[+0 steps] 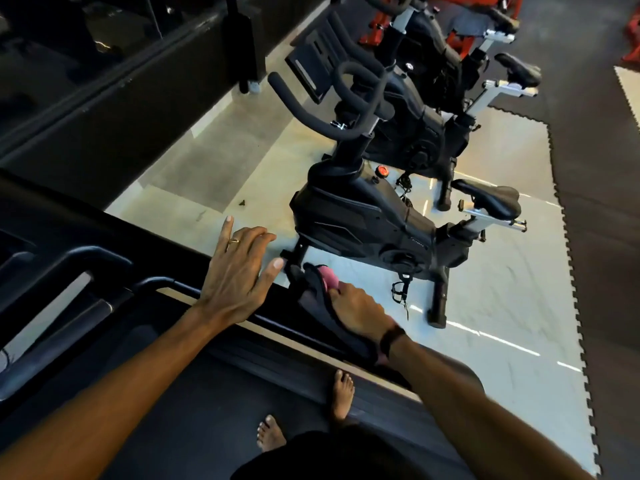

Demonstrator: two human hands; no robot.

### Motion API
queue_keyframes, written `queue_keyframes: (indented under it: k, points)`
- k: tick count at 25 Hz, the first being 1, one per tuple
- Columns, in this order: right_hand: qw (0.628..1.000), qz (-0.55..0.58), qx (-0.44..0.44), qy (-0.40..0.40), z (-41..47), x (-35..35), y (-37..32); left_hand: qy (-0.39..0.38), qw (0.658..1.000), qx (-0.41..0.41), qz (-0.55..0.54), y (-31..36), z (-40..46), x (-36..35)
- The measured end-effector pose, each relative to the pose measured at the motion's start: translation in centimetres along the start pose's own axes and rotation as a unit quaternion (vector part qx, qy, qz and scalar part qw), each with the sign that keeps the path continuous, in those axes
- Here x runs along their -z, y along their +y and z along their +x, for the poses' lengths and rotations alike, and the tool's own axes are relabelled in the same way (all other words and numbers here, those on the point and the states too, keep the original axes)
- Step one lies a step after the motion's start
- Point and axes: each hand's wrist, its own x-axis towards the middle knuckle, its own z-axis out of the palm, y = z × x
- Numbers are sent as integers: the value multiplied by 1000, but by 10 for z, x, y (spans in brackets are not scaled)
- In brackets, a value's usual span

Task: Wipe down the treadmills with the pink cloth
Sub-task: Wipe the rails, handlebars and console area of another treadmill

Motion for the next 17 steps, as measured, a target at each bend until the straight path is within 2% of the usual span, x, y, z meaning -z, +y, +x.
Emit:
queue_keyframes:
  k: [2,3,4,6,9,10,11,13,15,16,17]
  points:
    - [988,73,-37,-133,32,13,-3,3,1000,-17,-22,14,5,-4]
    - [987,68,-39,-141,41,12,1,0,999,-20,-27,20,7,-7]
    - [990,59,-39,-119,39,11,0,-4,999,-18,-29,22,9,-11]
    - [1000,-7,4,-11,8,1,5,-13,1000,-5,-27,20,9,-17]
    - [970,-116,98,191,-56,-9,22,-19,1000,-10,-17,18,8,-21]
    - [965,-132,95,204,-60,-8,28,-20,1000,-14,-13,19,8,-21]
    - [975,-126,68,171,-54,-2,30,-20,1000,-16,-13,19,9,-21]
    - [999,-49,-1,20,-19,10,29,-18,1000,-18,-16,20,9,-20]
    - [994,25,-25,-106,17,12,27,-16,999,-26,-25,22,8,-19]
    - [992,27,-44,-119,26,11,24,-15,999,-29,-30,22,8,-17]
    - [994,29,-42,-95,30,10,24,-16,999,-31,-29,22,8,-16]
